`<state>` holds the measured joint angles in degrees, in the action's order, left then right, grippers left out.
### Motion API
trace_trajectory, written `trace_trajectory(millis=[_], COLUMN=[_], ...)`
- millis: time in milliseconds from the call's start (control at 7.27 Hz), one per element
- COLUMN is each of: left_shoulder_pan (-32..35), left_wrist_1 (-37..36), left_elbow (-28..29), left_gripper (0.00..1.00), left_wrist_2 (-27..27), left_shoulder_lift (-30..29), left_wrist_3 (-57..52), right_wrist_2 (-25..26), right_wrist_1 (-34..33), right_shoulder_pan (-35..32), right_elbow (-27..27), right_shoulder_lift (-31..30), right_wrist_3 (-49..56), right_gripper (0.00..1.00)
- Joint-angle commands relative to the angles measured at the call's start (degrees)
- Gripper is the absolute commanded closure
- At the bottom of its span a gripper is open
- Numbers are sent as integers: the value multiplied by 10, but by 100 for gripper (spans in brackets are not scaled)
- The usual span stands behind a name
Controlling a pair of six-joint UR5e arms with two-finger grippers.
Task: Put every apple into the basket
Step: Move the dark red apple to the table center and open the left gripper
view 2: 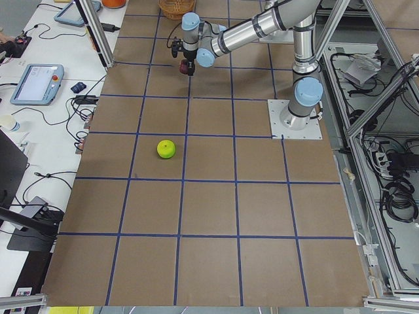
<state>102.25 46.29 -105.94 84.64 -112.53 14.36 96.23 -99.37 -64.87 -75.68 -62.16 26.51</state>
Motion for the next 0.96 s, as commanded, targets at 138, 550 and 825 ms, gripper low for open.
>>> trace_trajectory(millis=[138, 550, 825], left_shoulder_pan=[38, 62, 22], left_wrist_1=[-80, -117, -106], left_elbow=[1, 6, 5], left_gripper=[100, 0, 0], left_wrist_2=[2, 4, 1], left_shoulder_lift=[-44, -48, -9], left_wrist_3=[47, 44, 33], right_wrist_2=[10, 11, 13], right_wrist_1=[-110, -161, -159], right_shoulder_pan=[49, 55, 56], right_elbow=[0, 2, -2], right_shoulder_lift=[68, 108, 111], right_wrist_3=[118, 122, 122], right_gripper=[100, 100, 30])
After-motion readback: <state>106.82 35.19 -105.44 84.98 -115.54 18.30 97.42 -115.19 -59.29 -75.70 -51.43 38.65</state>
